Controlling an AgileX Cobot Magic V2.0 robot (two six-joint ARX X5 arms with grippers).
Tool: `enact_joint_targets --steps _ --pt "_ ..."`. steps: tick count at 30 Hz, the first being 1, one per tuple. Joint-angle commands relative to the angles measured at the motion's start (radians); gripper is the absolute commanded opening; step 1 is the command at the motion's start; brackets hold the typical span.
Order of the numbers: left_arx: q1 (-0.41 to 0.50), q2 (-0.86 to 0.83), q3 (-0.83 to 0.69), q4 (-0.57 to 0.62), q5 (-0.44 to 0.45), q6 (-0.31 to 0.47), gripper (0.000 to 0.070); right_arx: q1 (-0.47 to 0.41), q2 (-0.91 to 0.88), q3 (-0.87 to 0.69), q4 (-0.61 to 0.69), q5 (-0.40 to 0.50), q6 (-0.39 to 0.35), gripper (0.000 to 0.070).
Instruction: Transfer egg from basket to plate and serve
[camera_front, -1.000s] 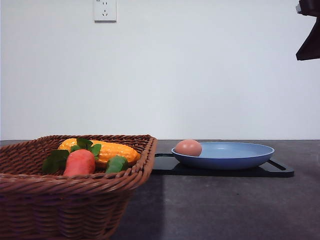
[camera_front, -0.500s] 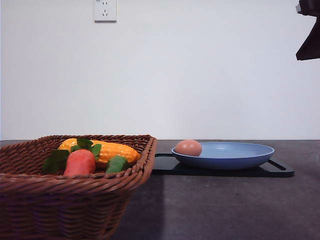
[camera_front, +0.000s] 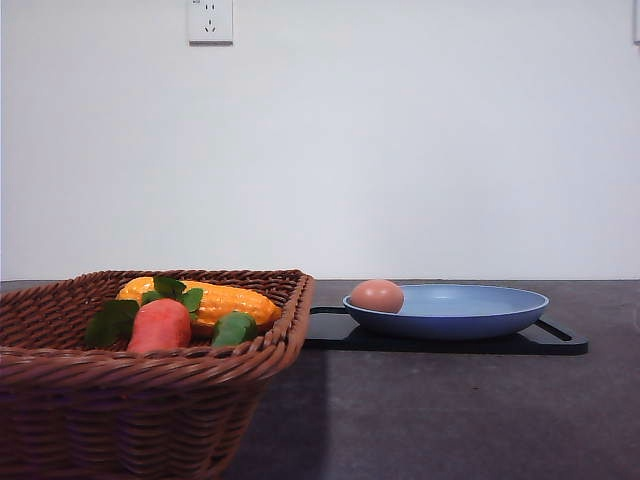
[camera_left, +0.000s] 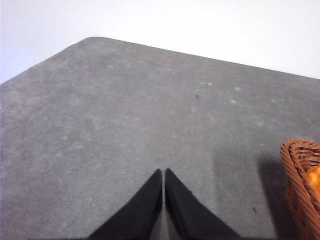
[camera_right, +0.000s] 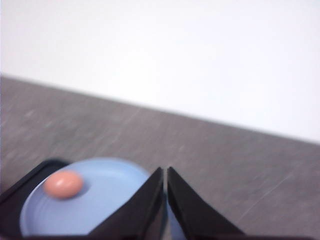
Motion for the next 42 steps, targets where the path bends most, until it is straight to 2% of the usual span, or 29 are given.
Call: enact_joint_targets --steps 1,6,13,20,30,42 --pt "0.002 -0.002 -0.023 -0.012 0.001 -0.003 0.0 -0.039 -0.044 -0.028 -0.001 -0.045 -0.04 0.0" --pt "0.002 -0.002 -0.023 -0.012 0.001 -0.003 0.0 -0.181 -0.175 -0.121 0.001 -0.194 -0.039 0.0" --pt "0.002 -0.002 -0.023 -0.012 0.001 -0.003 0.0 -0.284 -0.3 -0.268 0.003 -0.245 -0.012 0.0" --pt "0.002 -0.002 -0.023 -0.012 0.001 -0.003 0.0 -0.293 -0.376 -0.366 -0.002 -0.266 0.042 0.0" --pt "0.002 -0.002 -0.023 -0.012 0.001 -0.003 0.0 -0.292 -0.429 -0.368 -0.205 -0.267 0.137 0.0" --pt "0.002 -0.002 -0.023 -0.012 0.001 -0.003 0.0 -0.292 -0.429 -0.368 -0.182 -0.264 0.137 0.0"
